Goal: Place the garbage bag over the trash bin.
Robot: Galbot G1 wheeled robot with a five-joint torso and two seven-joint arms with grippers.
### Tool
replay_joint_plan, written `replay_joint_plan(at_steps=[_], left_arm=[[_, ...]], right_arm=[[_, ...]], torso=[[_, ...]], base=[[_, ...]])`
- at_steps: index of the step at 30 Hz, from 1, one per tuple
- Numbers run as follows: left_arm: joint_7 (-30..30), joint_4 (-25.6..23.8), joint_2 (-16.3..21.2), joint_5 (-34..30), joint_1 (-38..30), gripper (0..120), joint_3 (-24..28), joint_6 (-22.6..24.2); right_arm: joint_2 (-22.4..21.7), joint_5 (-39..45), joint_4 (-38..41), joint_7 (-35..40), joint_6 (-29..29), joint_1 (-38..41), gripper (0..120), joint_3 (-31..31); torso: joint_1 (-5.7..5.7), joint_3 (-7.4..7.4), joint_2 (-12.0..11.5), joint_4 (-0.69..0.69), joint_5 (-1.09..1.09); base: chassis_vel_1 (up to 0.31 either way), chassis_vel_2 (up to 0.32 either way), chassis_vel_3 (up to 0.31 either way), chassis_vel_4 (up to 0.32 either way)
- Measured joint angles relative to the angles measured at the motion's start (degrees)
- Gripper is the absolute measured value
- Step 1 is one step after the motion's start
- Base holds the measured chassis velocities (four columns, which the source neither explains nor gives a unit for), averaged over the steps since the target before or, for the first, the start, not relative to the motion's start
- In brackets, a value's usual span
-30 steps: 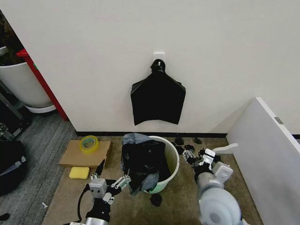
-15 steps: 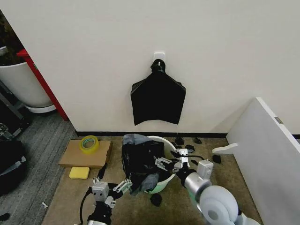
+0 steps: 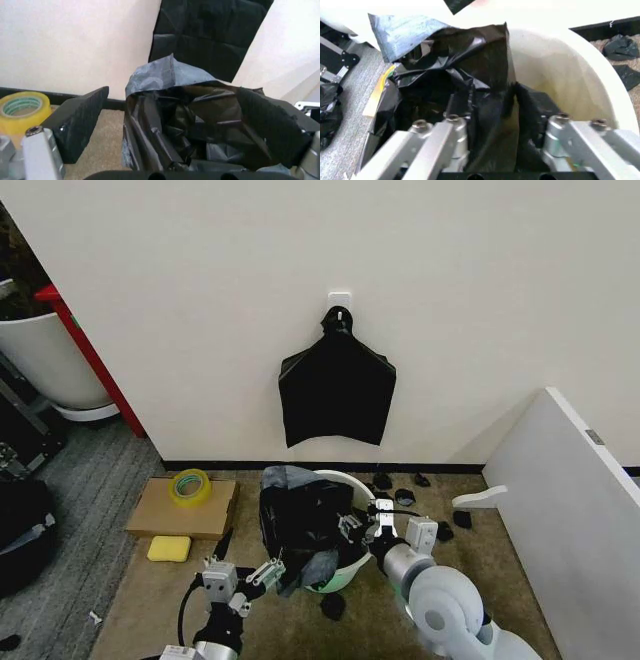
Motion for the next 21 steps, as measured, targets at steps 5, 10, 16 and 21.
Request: replay_joint_plan(at_steps=[5, 10, 16, 21], left_arm=[[-0.13, 0.23, 0.66, -1.03, -0.74, 100, 0.17, 1.40], [-0.23, 0.05, 1.37, -2.35, -1.38, 100, 0.43, 3.61], [-2.74, -2.28, 3.21, -5.39, -3.90, 100, 1.46, 10.32], [-4.45, -2.30, 4.51, -6.47, -7.09, 100, 2.17, 14.13]], right_arm=[[0.46, -1.05, -0.12, 1.33, 0.21, 0.39, 9, -0.49], [0.54, -2.22, 0.13, 1.99, 0.40, 0.08, 0, -0.58], [-0.83, -3.83, 1.65, 2.01, 0.80, -1.32, 0, 1.47], [-2.01, -3.47, 1.87, 2.73, 1.05, -2.10, 0, 3.34]], torso=[[0.00, 0.00, 0.00, 0.00, 0.00], [0.00, 0.00, 0.00, 0.00, 0.00], [0.00, -0.01, 0.00, -0.01, 0.00], [0.00, -0.01, 0.00, 0.00, 0.00]], base=[[0.000, 0.000, 0.000, 0.000], [0.000, 0.000, 0.000, 0.000], [0.000, 0.000, 0.000, 0.000], [0.000, 0.000, 0.000, 0.000]])
